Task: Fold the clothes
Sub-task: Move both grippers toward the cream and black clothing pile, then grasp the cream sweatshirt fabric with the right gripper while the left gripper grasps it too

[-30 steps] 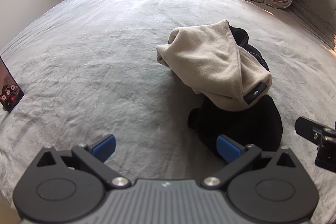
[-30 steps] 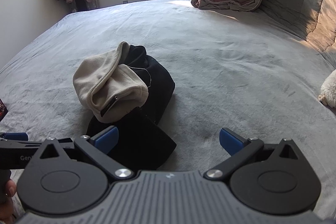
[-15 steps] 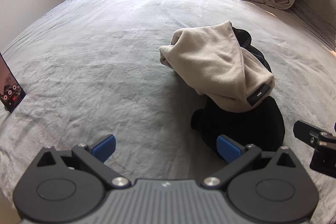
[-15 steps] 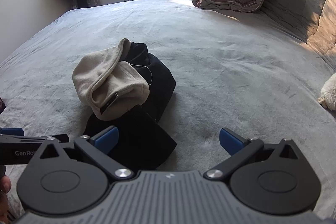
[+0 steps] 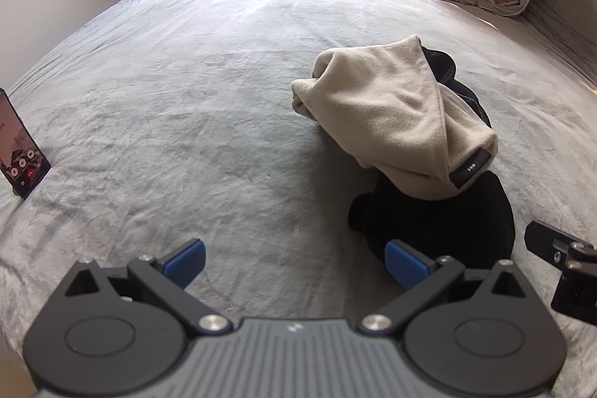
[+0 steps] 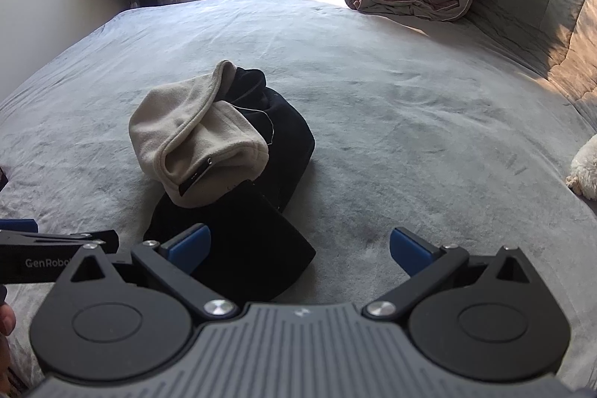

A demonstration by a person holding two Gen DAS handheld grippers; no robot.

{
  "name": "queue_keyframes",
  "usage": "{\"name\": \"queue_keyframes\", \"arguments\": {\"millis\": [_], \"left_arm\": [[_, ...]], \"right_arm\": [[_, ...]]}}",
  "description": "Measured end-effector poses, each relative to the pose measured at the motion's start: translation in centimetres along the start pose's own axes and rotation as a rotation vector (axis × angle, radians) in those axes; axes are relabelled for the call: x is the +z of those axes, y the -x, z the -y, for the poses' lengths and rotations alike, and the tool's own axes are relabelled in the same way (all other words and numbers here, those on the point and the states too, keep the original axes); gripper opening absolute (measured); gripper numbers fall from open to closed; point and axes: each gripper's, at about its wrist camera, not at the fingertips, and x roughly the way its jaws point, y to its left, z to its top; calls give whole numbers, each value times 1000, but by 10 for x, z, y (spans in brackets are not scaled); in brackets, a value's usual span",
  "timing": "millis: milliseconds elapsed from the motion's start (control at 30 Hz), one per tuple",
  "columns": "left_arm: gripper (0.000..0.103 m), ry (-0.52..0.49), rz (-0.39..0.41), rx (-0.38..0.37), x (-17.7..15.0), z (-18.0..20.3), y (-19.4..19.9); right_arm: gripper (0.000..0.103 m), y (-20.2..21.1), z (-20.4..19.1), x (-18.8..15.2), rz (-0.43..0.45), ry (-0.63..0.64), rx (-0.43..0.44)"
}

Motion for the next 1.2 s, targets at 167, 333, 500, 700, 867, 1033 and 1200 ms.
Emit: {"name": "queue_keyframes", "arguments": {"millis": [167, 333, 500, 700, 867, 1033, 1200], "left_arm": [[103, -3, -5, 13, -1, -5, -2], [103, 3, -11, 28, -3, -13, -4], [103, 9, -21, 41, -6, -24, -5], [103, 28, -35, 45, -9, -36, -10], [103, 32, -40, 28, -12, -38, -14], [103, -1, -16, -43, -5, -33, -15], [103, -71, -54, -121, 15, -24, -14]], "right_arm": [[103, -1, -7, 0, -3, 12, 9], [103, -4, -14, 2, -10, 16, 23], [103, -8, -23, 2, -18, 38, 26], [103, -14, -31, 1, -37, 61, 23], [103, -14, -29, 4, -60, 57, 56], [103, -12, -29, 12, -68, 71, 82], [98, -4, -31, 33, -47, 132, 103]]}}
